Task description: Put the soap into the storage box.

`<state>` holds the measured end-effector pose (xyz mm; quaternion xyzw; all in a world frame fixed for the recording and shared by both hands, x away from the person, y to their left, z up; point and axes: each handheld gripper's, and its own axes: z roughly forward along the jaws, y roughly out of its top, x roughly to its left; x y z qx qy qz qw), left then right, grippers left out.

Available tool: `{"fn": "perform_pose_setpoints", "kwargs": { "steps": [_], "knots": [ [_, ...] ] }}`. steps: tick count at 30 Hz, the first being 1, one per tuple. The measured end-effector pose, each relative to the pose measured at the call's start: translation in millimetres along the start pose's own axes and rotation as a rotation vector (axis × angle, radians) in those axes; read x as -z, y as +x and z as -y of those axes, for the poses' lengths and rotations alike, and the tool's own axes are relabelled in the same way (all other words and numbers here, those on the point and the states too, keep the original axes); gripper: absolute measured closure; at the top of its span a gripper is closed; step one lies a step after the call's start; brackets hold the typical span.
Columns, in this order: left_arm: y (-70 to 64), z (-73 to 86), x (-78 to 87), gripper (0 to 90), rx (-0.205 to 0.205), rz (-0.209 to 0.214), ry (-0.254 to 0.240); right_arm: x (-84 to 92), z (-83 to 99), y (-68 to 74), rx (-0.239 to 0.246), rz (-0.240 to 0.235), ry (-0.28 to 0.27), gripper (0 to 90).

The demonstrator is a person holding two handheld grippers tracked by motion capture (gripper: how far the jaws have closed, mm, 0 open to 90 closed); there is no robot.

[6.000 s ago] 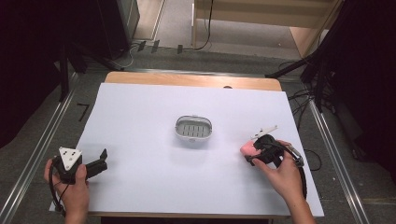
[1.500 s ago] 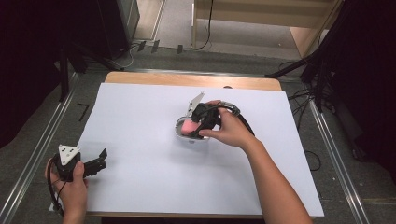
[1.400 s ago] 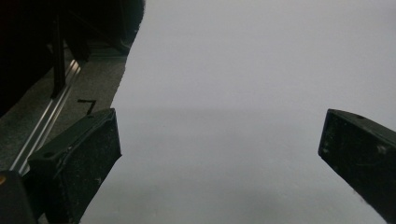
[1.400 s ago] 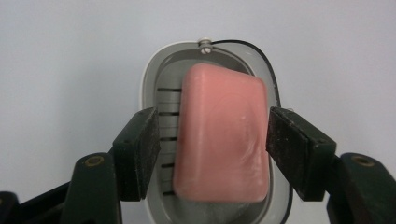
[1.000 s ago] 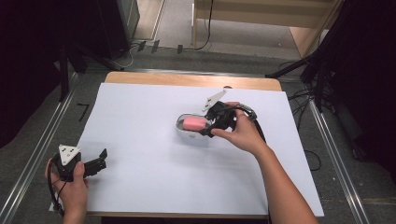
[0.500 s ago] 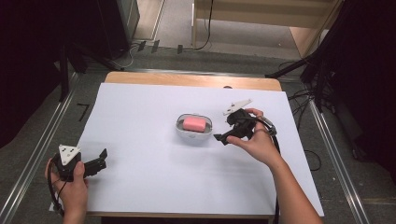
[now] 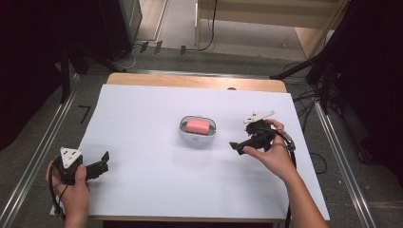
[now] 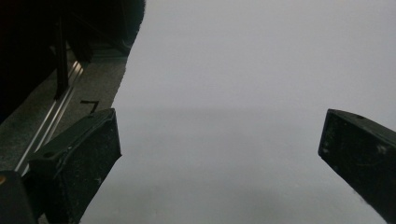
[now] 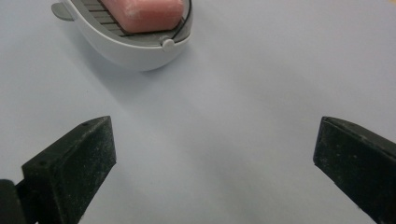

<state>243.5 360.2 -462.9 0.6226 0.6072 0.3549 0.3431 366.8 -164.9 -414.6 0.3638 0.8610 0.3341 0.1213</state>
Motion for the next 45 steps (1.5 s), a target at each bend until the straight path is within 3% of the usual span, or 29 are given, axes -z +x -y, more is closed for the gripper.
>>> {"fn": "perform_pose_setpoints", "kwargs": {
  "steps": [9, 34, 40, 45],
  "knots": [
    [-0.1, 0.1, 0.1, 0.0, -0.001, 0.0, 0.0, 10.7, 27.2, -4.6, -0.031, 0.029, -0.029, 0.0],
    [-1.2, -0.2, -0.4, 0.0, -0.01, 0.0, 0.005, 48.8, 110.8, -26.5, -0.224, 0.104, -0.114, 0.4],
    [-1.8, -0.1, -0.7, 0.0, -0.018, -0.006, 0.006, 57.0, 127.9, -28.1, -0.249, 0.141, -0.135, 3.3],
    [-1.9, -0.3, -0.9, 0.0, -0.017, -0.009, 0.009, 63.3, 141.1, -29.3, -0.272, 0.14, -0.132, 3.4]
  ]
}}
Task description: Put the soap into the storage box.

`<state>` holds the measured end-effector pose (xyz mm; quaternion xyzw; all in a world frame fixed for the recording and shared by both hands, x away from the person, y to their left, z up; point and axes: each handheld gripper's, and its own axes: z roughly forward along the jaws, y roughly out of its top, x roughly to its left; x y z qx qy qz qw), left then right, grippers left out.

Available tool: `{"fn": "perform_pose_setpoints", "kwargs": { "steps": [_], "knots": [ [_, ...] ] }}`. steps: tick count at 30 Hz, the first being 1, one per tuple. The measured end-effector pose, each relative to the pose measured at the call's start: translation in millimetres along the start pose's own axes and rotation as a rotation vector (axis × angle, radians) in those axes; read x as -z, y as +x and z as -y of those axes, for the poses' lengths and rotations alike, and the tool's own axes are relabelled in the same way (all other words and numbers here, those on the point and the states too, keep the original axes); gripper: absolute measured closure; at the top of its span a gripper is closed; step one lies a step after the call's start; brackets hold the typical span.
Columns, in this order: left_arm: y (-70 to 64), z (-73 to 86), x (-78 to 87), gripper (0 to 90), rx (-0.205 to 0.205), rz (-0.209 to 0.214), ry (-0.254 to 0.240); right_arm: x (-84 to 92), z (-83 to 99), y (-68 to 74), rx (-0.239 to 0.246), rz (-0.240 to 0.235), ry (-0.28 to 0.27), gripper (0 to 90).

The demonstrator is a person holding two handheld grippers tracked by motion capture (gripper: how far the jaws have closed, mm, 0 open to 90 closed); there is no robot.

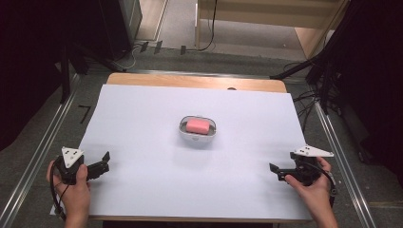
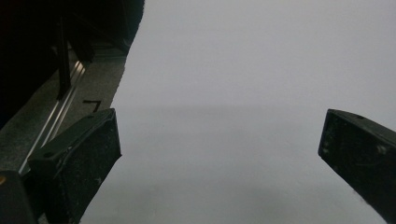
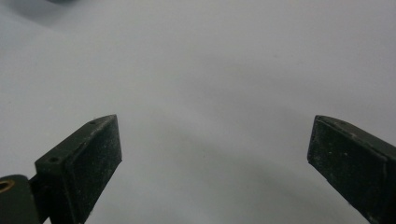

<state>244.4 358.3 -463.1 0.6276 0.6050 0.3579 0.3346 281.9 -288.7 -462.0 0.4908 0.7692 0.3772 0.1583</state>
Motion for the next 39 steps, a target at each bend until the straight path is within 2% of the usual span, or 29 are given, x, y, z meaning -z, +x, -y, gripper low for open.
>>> {"fn": "perform_pose_setpoints", "kwargs": {
  "steps": [6, 14, 22, 27, 28, 31, 35, 39],
  "knots": [
    [-0.4, 0.2, 0.1, 0.0, -0.004, -0.003, -0.002, 10.1, 10.3, -8.8, -0.013, 0.02, -0.006, 3.5],
    [-1.0, 0.2, 0.6, 0.0, -0.009, -0.003, -0.001, 23.5, 29.1, -21.1, -0.054, 0.045, -0.018, 4.6],
    [-0.8, 0.2, 0.6, 0.0, -0.006, -0.001, -0.003, 36.8, 47.1, -32.7, -0.118, 0.072, -0.069, 5.3],
    [-0.6, 0.2, 0.5, 0.0, -0.005, -0.002, -0.002, 36.5, 57.7, -30.4, -0.13, 0.095, -0.082, 5.7],
    [-0.7, 0.2, 0.4, 0.0, -0.006, -0.004, -0.003, 39.2, 60.4, -28.1, -0.12, 0.114, -0.109, 6.6],
    [-0.5, 0.1, 0.2, 0.0, -0.005, -0.002, -0.002, 40.9, 64.2, -27.9, -0.142, 0.12, -0.142, 7.4],
    [-0.2, 0.2, 0.2, 0.0, -0.001, 0.0, -0.005, 40.6, 67.8, -28.7, -0.164, 0.131, -0.157, 7.7],
    [0.2, -0.1, 0.0, 0.0, 0.004, -0.002, 0.002, 41.0, 67.5, -27.5, -0.161, 0.15, -0.165, 7.9]
  ]
}}
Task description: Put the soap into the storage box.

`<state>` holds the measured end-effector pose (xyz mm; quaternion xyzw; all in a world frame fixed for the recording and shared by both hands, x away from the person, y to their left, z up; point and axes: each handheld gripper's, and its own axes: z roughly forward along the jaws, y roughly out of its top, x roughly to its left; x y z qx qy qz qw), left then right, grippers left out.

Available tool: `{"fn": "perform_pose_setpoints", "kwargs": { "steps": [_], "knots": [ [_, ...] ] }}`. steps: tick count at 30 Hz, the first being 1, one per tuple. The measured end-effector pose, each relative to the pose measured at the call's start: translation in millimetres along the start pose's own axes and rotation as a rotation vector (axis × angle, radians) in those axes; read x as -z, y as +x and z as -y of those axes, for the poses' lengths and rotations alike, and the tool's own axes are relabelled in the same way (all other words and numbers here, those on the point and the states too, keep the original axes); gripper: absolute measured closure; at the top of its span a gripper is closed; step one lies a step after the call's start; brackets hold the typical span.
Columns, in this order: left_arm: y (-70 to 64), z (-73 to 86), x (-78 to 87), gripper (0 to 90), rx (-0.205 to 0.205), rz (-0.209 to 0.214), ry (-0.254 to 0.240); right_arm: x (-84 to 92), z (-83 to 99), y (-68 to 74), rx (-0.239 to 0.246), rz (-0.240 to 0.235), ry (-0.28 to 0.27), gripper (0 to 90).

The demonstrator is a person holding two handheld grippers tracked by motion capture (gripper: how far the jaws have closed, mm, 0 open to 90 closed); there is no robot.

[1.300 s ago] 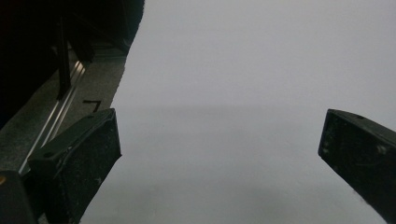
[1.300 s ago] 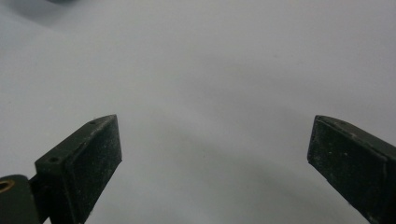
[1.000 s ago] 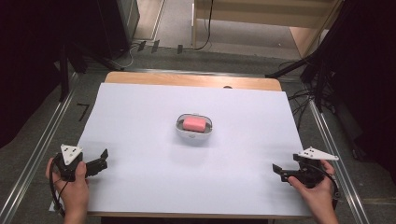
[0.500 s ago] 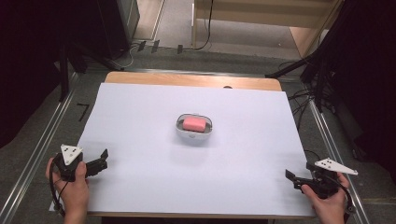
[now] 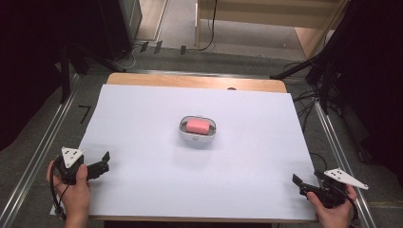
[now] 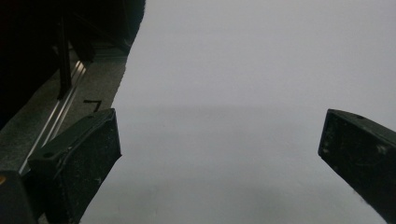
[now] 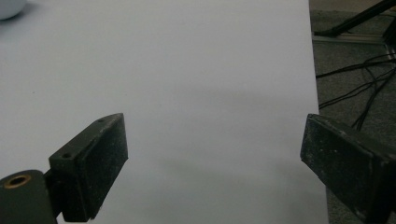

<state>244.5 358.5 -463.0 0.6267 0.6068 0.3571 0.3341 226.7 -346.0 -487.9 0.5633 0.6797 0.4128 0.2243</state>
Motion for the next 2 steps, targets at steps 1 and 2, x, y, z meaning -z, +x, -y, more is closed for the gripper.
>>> {"fn": "perform_pose_setpoints", "kwargs": {
  "steps": [1, 2],
  "knots": [
    [0.0, -0.1, -0.1, 0.0, 0.002, 0.0, 0.002, 0.5, -0.3, 1.1, 0.0, 0.009, -0.001, 7.8],
    [0.0, -0.1, -0.1, 0.0, 0.002, 0.0, 0.002, 0.9, -0.9, 2.2, 0.009, 0.014, -0.002, 7.8]
  ]
}}
